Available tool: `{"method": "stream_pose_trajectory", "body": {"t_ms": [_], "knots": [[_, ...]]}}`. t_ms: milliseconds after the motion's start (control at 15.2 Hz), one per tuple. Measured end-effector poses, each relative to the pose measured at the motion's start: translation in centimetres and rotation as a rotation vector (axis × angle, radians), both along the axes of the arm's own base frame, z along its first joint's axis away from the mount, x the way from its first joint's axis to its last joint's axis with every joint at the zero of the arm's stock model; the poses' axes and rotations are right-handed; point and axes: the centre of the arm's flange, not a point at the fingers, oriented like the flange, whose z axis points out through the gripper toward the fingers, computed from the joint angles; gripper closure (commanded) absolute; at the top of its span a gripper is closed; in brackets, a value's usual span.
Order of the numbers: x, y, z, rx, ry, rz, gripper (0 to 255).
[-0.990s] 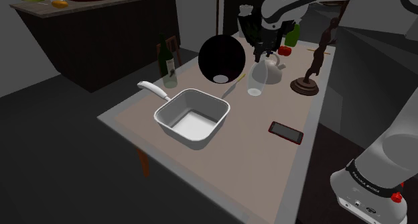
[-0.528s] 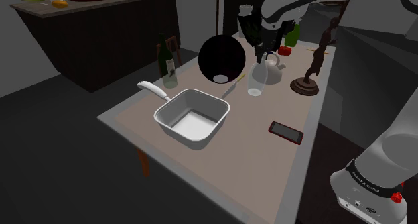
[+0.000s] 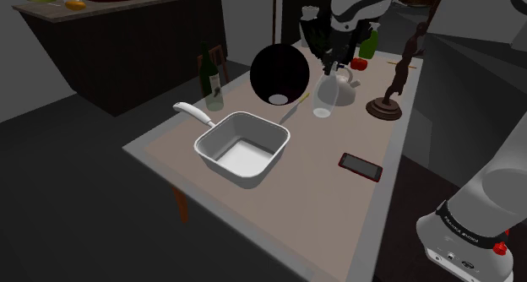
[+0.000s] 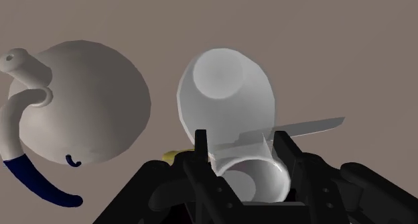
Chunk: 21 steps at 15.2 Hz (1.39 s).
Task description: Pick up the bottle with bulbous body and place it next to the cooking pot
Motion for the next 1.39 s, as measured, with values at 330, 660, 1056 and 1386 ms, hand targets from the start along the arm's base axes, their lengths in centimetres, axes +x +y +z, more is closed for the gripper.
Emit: {"method": "stream_pose_trajectory", "body": {"t_ms": [330,660,1056,1386], "knots": [[0.1,0.1,2.7,0.0,0.0,0.0,255],[0.0,0.0,5.3,0.0,0.0,0.0,255],[0.0,0.0,8.6,0.0,0.0,0.0,255],[0.1,-0.1,11.1,0.0,0.0,0.0,255]]}}
